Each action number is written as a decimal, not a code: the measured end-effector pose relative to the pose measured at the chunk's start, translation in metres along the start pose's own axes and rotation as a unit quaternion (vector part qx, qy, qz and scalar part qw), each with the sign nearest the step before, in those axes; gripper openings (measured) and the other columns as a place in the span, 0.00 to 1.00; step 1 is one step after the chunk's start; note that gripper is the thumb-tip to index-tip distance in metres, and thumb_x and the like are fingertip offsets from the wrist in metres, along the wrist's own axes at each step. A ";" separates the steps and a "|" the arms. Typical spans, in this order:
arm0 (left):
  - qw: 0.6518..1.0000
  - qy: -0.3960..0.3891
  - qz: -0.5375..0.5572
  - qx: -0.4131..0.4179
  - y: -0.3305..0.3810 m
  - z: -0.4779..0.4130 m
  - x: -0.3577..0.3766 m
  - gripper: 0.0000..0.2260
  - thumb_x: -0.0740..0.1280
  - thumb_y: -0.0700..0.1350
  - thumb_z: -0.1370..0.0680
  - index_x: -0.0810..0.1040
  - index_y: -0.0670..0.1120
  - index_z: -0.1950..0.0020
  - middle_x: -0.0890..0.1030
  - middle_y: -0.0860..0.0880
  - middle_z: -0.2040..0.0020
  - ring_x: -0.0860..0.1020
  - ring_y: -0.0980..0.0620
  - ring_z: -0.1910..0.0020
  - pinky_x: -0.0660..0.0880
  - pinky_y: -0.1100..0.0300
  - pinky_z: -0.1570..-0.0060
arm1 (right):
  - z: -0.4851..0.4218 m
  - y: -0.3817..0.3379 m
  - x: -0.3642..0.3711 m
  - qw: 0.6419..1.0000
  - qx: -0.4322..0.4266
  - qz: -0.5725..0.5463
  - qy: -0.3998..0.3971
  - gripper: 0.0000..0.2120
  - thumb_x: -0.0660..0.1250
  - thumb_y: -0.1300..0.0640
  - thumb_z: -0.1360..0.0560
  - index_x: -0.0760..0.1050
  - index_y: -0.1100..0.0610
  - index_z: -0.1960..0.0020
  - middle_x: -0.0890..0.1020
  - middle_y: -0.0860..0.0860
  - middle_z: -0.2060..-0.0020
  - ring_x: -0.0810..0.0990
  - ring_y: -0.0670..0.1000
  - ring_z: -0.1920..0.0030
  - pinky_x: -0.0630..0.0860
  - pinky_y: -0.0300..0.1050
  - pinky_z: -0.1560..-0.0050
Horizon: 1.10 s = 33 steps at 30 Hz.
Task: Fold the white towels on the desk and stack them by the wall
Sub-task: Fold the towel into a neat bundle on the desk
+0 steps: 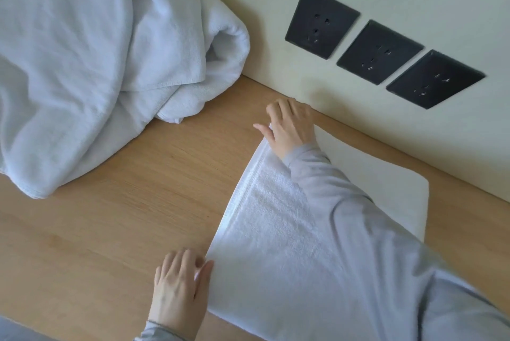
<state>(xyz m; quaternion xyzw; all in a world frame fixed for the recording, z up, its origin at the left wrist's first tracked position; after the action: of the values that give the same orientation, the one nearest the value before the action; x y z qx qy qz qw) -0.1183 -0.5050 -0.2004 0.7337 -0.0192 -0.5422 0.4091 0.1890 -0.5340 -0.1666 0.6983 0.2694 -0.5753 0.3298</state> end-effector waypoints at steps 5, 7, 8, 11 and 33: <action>0.987 -0.039 -0.111 0.108 0.059 -0.006 0.027 0.24 0.56 0.54 0.24 0.76 0.41 0.36 0.77 0.42 0.36 0.69 0.47 0.37 0.67 0.51 0.44 | 0.099 -0.050 -0.007 0.932 -0.275 -0.223 0.078 0.16 0.58 0.57 0.22 0.74 0.63 0.39 0.76 0.59 0.38 0.71 0.57 0.34 0.64 0.55 0.33; 0.974 -0.102 -0.151 0.138 0.065 -0.004 0.041 0.28 0.56 0.57 0.24 0.73 0.39 0.33 0.72 0.42 0.32 0.64 0.47 0.30 0.63 0.50 0.37 | 0.119 -0.040 0.003 0.925 -0.323 -0.199 -0.004 0.20 0.56 0.54 0.21 0.70 0.62 0.33 0.72 0.57 0.32 0.66 0.55 0.29 0.62 0.57 0.30; 0.968 -0.122 -0.166 0.144 0.062 -0.002 0.046 0.29 0.55 0.58 0.24 0.71 0.39 0.32 0.70 0.42 0.30 0.63 0.46 0.29 0.62 0.49 0.35 | 0.114 -0.024 0.007 0.935 -0.305 -0.178 -0.039 0.23 0.56 0.50 0.22 0.68 0.60 0.31 0.69 0.55 0.30 0.64 0.55 0.28 0.61 0.59 0.30; 0.960 -0.147 -0.180 0.155 0.051 0.005 0.055 0.31 0.53 0.61 0.23 0.66 0.39 0.28 0.63 0.41 0.26 0.60 0.44 0.26 0.61 0.47 0.33 | 0.073 0.031 0.016 0.966 -0.210 -0.085 -0.123 0.28 0.51 0.46 0.22 0.55 0.54 0.25 0.58 0.49 0.25 0.54 0.48 0.25 0.52 0.59 0.26; 0.959 -0.129 -0.200 0.152 0.049 0.007 0.061 0.33 0.53 0.61 0.23 0.61 0.38 0.26 0.60 0.41 0.25 0.59 0.43 0.25 0.59 0.45 0.30 | 0.196 0.087 0.017 0.976 -0.021 -0.183 -0.114 0.28 0.53 0.46 0.22 0.59 0.58 0.26 0.62 0.55 0.27 0.61 0.57 0.27 0.55 0.56 0.27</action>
<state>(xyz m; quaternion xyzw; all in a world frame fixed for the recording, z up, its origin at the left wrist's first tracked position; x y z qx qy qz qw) -0.0784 -0.5704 -0.2185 0.7001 -0.0068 -0.6935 0.1697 0.1351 -0.7407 -0.1938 0.5603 0.3651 -0.6957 0.2623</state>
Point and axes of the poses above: each hand's wrist, its own z-axis away from the middle knuckle, its own x-axis out of the palm, y = z × x, the point moved 3 cm from there along -z, towards the middle knuckle
